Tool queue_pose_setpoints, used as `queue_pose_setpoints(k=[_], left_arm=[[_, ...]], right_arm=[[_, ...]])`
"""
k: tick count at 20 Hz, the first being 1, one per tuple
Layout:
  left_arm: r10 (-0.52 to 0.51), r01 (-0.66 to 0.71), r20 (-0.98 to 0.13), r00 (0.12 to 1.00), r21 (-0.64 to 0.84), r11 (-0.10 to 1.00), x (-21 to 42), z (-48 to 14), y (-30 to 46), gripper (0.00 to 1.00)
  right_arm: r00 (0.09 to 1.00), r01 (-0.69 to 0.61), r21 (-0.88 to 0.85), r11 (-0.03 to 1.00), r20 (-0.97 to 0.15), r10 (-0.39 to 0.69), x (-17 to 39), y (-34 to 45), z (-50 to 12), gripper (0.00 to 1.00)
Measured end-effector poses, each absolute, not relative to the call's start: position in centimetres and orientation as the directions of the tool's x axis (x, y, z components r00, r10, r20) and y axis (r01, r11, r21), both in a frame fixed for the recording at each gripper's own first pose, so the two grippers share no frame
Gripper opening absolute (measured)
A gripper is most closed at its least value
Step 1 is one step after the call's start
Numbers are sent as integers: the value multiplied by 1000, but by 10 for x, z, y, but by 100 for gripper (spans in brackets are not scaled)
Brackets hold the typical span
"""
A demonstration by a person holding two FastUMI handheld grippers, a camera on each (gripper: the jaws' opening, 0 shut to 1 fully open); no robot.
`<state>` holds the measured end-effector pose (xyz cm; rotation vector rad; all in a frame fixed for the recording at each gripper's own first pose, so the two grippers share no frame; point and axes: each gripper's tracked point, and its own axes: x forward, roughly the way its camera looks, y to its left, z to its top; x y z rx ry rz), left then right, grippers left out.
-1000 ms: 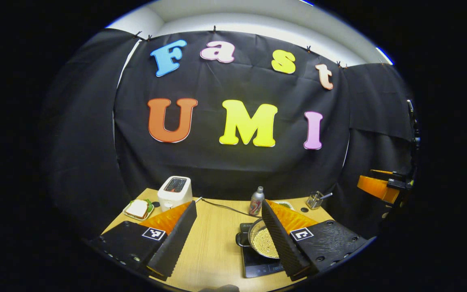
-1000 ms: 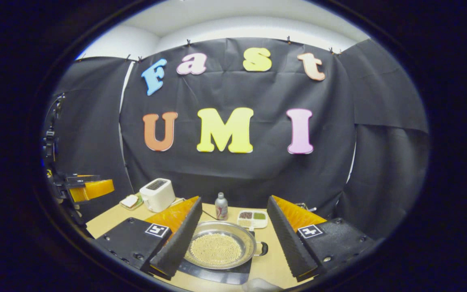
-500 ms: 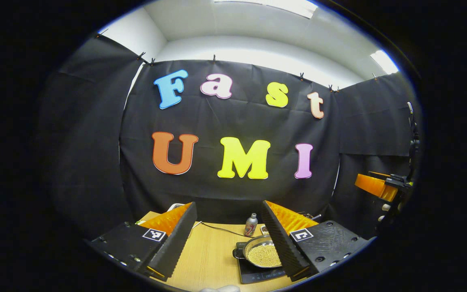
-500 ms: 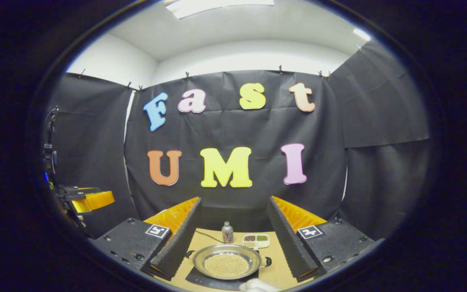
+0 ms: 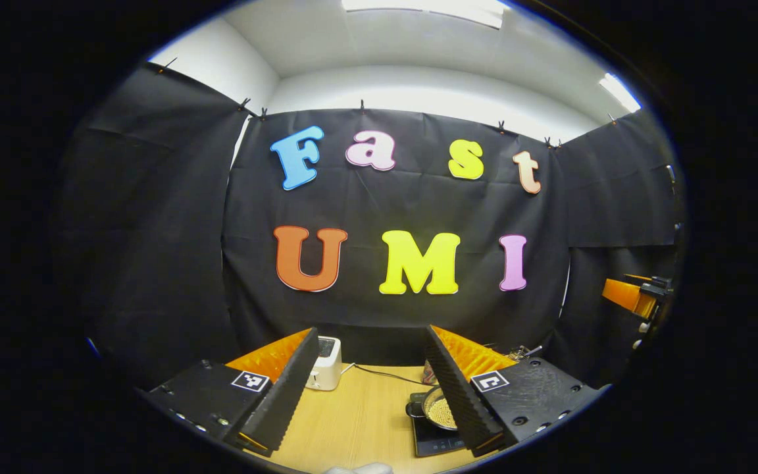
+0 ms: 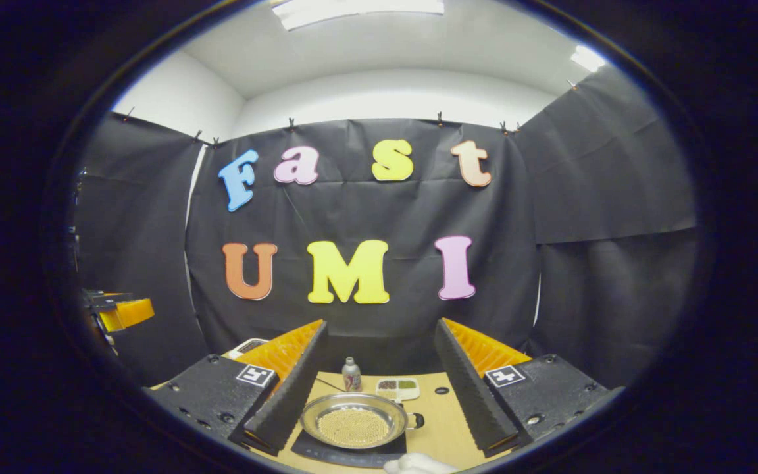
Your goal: First push the handle of the pot to place it horizontally, then grasp the pot with both hands and set it on the induction cooktop.
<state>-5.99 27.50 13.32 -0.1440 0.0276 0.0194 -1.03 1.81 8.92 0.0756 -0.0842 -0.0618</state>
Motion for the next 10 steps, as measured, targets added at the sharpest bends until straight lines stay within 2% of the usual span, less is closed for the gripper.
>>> queue_pose_setpoints(k=[10], left_arm=[[24, -27, -28, 999, -116, 993, -58, 132, 279, 95]], right_arm=[[996, 73, 95, 993, 39, -77, -6, 19, 77, 100]])
